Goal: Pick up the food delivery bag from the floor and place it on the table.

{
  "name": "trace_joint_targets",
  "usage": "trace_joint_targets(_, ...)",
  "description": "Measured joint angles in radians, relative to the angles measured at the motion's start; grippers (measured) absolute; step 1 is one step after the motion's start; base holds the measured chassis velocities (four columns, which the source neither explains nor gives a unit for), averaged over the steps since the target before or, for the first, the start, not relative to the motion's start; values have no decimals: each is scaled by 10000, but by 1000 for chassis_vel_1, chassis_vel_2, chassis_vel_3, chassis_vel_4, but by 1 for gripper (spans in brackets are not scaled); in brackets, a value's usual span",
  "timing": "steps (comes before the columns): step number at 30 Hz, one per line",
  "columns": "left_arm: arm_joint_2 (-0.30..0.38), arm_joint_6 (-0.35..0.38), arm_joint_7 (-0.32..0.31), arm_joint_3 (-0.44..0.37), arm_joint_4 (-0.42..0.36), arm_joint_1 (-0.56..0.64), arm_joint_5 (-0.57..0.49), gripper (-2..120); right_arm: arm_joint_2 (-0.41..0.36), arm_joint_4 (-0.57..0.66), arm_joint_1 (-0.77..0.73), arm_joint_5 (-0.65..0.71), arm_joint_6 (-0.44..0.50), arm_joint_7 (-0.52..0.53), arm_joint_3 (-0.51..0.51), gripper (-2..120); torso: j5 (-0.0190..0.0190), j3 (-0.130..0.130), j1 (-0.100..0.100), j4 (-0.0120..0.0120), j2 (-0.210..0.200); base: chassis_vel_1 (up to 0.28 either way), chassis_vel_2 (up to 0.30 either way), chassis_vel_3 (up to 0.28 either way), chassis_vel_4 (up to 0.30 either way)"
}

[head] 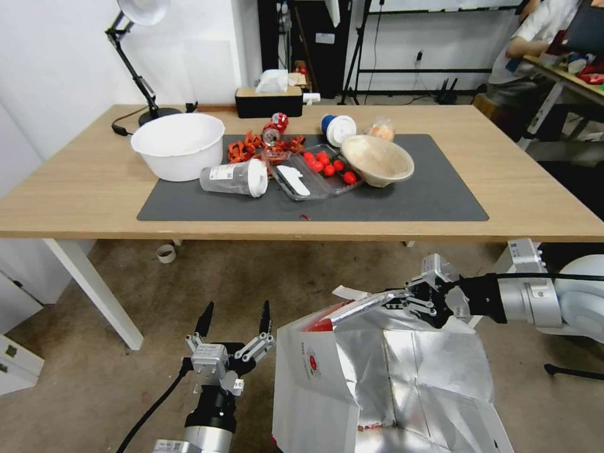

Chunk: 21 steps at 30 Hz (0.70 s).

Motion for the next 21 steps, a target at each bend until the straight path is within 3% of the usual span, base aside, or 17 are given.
trace_joint_targets(21, 54, -12, -4, -1, -18, 8, -2, 100, 21, 21, -17, 53, -16, 27, 89, 0, -2, 543, 377, 0, 915, 0, 0, 0, 0)
